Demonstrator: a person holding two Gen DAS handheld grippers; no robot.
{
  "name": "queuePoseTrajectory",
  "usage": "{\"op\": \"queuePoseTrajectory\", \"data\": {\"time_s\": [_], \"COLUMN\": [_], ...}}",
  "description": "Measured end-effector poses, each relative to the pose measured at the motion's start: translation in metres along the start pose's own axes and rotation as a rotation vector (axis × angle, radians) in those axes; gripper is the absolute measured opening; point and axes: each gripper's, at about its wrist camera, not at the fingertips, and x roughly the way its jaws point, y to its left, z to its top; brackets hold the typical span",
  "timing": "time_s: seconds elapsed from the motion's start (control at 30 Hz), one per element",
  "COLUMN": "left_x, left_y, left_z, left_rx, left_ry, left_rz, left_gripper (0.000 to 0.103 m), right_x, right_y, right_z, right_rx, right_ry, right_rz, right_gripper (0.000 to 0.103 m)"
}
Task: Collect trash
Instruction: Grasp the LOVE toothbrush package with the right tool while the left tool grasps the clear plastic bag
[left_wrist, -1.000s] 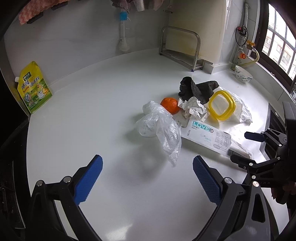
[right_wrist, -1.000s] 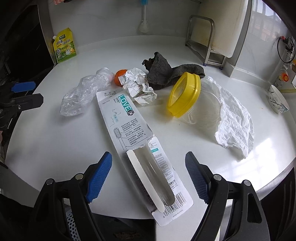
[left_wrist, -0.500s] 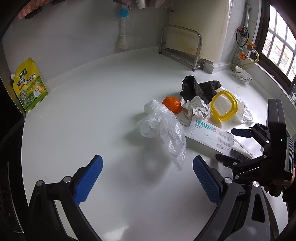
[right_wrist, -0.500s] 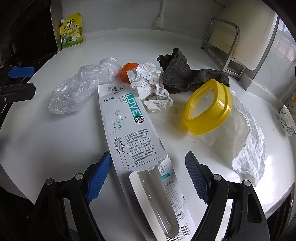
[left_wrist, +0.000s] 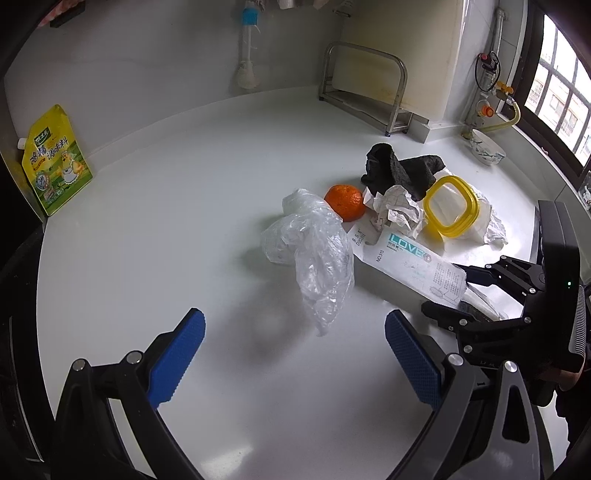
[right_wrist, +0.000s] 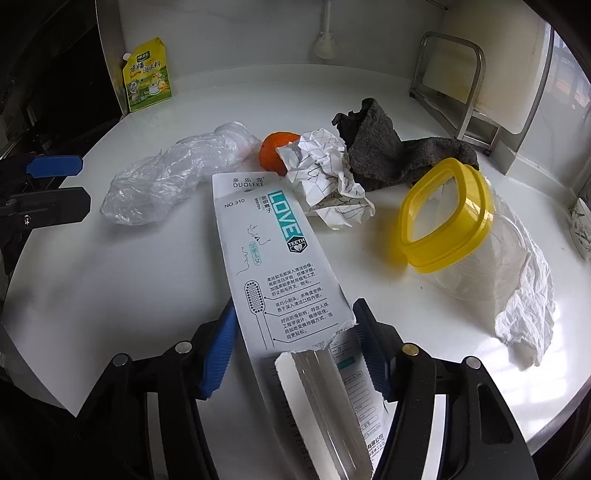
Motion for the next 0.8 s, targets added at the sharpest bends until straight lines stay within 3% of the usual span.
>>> {"op": "queuePoseTrajectory", "data": {"time_s": [0.23, 0.57, 0.8], "left_x": [0.005, 0.014, 0.028], "left_y": [-0.002, -0.012, -0.020], "left_z": [0.004, 0.017, 0.022], "left_rx": [0.004, 0.025, 0.044], "left_ry": [-0.003, -0.017, -0.014], "left_rz": [-0.004, -0.015, -0.017], "left_gripper": [0.096, 0.096, 0.096], "right_x": [-0.025, -0.058, -0.082], "right_y": [-0.009, -0.010, -0.015], "right_z": [-0.009, -0.031, -0.040], "right_rx": [0.163, 0.394, 0.497], "right_ry": [-0.050, -0.144, -0.221], "right_rz": [0.008, 0.100, 0.086], "right_gripper": [0.054, 0.054, 0.054]}}
